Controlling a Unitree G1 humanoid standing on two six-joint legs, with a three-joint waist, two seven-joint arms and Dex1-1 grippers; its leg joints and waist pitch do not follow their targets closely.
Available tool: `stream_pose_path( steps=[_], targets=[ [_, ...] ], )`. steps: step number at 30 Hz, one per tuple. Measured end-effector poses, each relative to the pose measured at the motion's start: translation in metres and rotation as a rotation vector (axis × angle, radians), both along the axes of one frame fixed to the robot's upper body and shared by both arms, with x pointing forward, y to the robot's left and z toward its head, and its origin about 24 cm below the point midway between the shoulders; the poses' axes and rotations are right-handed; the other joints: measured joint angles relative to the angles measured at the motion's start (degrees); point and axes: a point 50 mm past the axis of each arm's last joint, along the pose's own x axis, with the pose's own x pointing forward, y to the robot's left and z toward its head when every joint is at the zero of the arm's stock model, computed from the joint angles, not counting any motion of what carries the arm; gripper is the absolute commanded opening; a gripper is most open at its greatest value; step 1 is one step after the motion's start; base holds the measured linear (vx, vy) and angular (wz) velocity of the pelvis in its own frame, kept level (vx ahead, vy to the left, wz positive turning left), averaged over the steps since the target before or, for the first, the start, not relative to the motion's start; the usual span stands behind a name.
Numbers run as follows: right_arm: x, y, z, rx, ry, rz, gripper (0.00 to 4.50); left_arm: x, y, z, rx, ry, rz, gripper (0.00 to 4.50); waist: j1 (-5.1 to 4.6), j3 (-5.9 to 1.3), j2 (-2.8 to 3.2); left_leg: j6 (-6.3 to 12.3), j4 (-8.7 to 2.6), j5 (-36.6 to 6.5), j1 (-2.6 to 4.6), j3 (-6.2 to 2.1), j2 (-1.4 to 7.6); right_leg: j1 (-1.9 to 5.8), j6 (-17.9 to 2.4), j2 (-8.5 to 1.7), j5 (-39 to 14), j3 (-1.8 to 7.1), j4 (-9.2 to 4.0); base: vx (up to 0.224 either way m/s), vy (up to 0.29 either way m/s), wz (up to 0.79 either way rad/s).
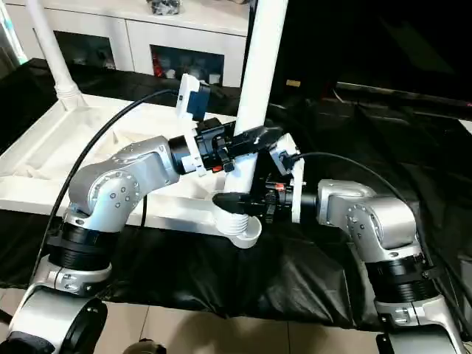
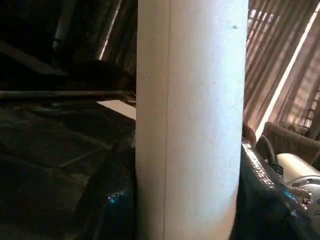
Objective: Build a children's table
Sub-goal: Pick table leg
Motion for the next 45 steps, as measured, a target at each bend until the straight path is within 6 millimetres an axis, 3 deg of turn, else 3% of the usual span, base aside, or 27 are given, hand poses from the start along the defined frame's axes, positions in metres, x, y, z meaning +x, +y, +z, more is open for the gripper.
stream_pose_path(
  steps=[10,23,26,27,33,45],
  targets=[
    [-0.0005,0.0021,-0.0009,0.0,0.001,0.013,3.15,-0.001,-0.0025,0.0022,-0.013,-0.001,-0.016,1.88,0.0,0.0,0.0,0.0,0.0,0.0,0.0,0.0,0.0,0.0,0.0,0.0,0.0,0.0,0.0,0.0,0.0,0.0],
    [-0.0004,0.0057,-0.0003,0.014,-0.003,0.041,2.23,-0.0011,-0.0008,0.0019,-0.006,-0.003,-0.029,1.88,0.0,0.0,0.0,0.0,0.0,0.0,0.01,0.0,0.0,0.0,-0.01,0.0,0.0,0.0,0.01,0.0,0.0,0.0],
    [-0.0001,0.0064,0.0012,0.017,-0.018,0.044,2.23,-0.0007,0.0,0.0025,-0.008,-0.004,-0.026,1.88,0.02,0.0,0.0,0.0,0.0,0.0,0.01,0.0,0.0,0.0,-0.01,0.0,0.0,0.0,0.0,0.0,0.0,0.0],
    [0.0001,0.0066,0.0016,0.017,-0.019,0.044,2.68,-0.0006,0.0,0.0029,-0.007,-0.005,-0.026,1.88,0.02,0.0,0.0,0.0,0.0,0.0,0.01,0.0,0.0,0.0,0.0,0.0,0.0,0.0,0.0,0.0,0.0,0.0],
    [0.0025,0.0059,0.0044,0.018,-0.025,0.036,3.11,-0.0006,-0.001,0.0085,-0.001,-0.031,-0.044,1.88,-0.01,-0.01,0.02,0.0,0.0,0.0,0.02,0.0,0.0,0.0,-0.01,0.0,0.0,0.0,0.01,0.0,0.0,0.0],
    [0.0026,0.0057,0.004,0.019,-0.022,0.037,3.11,-0.0004,-0.0003,0.0078,0.005,-0.033,-0.05,1.88,0.0,-0.01,0.02,0.0,0.0,0.0,0.02,0.0,0.0,0.0,-0.02,0.0,0.02,0.0,0.01,0.0,0.0,0.0]
  ],
)
